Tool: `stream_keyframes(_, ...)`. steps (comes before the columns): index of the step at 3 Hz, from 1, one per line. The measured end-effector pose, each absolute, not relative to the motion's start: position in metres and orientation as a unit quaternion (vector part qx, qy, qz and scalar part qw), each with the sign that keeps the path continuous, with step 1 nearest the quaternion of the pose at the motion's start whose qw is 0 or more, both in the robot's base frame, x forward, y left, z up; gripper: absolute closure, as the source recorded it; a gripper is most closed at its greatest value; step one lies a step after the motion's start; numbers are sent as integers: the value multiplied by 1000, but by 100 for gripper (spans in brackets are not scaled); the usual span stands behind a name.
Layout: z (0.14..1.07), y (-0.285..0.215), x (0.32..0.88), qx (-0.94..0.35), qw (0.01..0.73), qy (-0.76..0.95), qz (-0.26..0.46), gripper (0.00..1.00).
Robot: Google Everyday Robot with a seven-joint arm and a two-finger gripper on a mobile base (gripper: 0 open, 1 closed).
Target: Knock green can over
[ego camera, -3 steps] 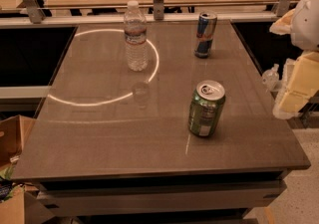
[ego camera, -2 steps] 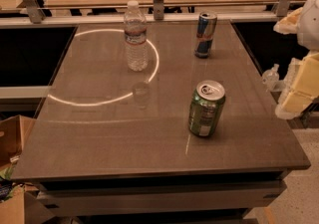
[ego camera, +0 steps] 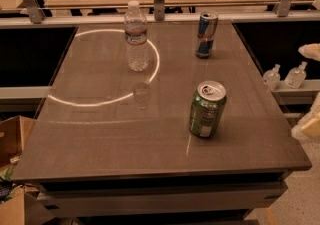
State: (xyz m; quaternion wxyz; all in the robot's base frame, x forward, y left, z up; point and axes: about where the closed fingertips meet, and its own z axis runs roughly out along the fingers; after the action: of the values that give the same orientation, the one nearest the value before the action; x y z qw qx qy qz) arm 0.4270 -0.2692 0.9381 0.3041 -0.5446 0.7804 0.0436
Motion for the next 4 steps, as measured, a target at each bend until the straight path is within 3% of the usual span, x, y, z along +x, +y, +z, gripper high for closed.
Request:
stream_keyframes(1, 911, -277, 411, -523, 364, 760, 126, 0)
stream_keyframes(3, 920, -233, 383, -454, 478, 679, 322, 0)
stream_keyframes(4, 937, -219, 377, -428, 489, 680, 340, 0)
